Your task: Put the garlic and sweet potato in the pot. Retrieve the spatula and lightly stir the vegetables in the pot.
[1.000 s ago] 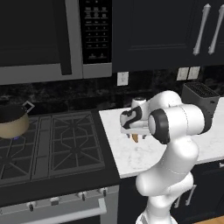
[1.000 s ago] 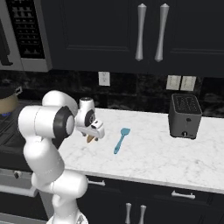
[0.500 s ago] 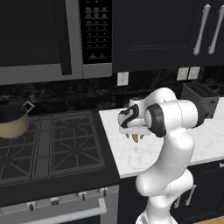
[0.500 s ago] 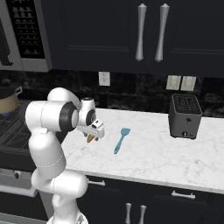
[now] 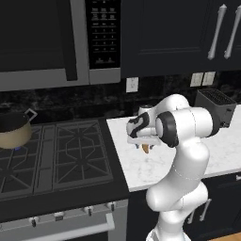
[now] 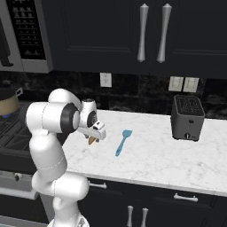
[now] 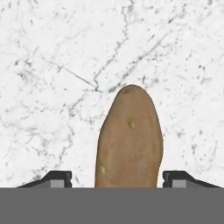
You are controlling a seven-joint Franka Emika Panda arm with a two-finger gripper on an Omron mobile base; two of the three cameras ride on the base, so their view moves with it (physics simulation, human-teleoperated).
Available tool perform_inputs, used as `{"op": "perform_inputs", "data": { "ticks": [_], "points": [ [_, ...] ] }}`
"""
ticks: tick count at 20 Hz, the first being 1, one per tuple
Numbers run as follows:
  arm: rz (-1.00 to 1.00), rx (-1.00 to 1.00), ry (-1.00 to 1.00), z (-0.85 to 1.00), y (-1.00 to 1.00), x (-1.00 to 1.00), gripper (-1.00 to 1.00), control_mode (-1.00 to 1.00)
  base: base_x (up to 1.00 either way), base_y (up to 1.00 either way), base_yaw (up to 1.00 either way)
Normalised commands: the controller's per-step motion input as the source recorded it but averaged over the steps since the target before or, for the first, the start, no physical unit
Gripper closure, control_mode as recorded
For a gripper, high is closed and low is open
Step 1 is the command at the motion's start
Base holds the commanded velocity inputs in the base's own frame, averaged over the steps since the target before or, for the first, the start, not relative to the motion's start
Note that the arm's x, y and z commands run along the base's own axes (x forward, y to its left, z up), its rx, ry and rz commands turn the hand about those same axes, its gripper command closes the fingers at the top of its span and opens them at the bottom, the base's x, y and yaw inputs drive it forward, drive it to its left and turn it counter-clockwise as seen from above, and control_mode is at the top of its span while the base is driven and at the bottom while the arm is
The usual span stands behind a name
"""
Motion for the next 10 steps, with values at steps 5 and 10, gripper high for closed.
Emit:
{"op": "perform_inputs", "data": {
  "ticks": [5, 10],
  "points": [
    [0.0, 0.0, 0.01, -0.03, 0.0, 0.0, 1.0, -1.0, 0.0, 0.0, 0.0],
    [0.07, 0.0, -0.03, 0.17, 0.08, -0.2, 1.0, -1.0, 0.0, 0.0, 0.0]
  ]
}}
